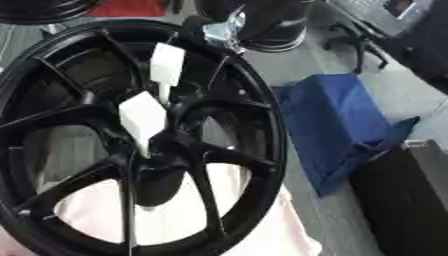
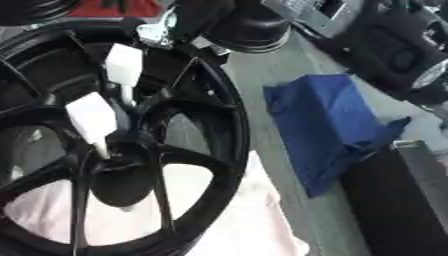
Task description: Pull the pin out of the wheel hub.
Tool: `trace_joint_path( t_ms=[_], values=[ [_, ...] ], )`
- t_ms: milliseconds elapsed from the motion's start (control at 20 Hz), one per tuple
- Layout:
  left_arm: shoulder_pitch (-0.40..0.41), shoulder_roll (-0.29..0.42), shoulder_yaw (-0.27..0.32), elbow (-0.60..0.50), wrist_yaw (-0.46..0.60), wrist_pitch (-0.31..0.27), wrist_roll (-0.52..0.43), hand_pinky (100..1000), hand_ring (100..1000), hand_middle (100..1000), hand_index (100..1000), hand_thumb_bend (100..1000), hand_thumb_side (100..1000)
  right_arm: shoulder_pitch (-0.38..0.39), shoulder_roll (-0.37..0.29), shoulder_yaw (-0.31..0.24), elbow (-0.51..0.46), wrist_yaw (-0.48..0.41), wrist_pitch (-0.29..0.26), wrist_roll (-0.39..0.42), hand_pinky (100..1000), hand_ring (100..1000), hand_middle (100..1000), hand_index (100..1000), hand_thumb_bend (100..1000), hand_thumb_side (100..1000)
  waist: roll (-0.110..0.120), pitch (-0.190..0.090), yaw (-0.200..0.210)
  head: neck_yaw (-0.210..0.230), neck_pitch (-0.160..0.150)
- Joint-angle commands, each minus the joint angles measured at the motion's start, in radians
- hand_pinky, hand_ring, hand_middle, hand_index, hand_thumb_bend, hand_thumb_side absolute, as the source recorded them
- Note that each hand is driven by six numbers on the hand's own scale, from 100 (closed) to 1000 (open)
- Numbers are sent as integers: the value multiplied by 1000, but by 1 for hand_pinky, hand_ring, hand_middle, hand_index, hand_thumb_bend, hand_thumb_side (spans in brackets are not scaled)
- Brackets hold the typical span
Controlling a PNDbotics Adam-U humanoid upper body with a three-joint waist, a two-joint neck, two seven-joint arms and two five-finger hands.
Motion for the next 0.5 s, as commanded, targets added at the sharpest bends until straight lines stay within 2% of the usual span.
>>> trace_joint_path(
  t_ms=[50,400,500],
  values=[
    [-7,24,4,-17,5,2,-1,815,573,603,765,297,660,-23,-9,8,19,-6,35,16,938,917,740,863,100,635,9,-27,1,0,5],
    [-8,21,3,-17,6,3,-2,816,572,602,764,295,662,-44,25,44,70,46,62,81,958,959,780,906,100,629,5,-25,7,0,19],
    [-10,20,2,-17,7,3,-3,817,572,602,764,294,664,-41,29,48,78,55,62,87,964,966,779,910,100,680,3,-23,8,4,17]
  ],
)
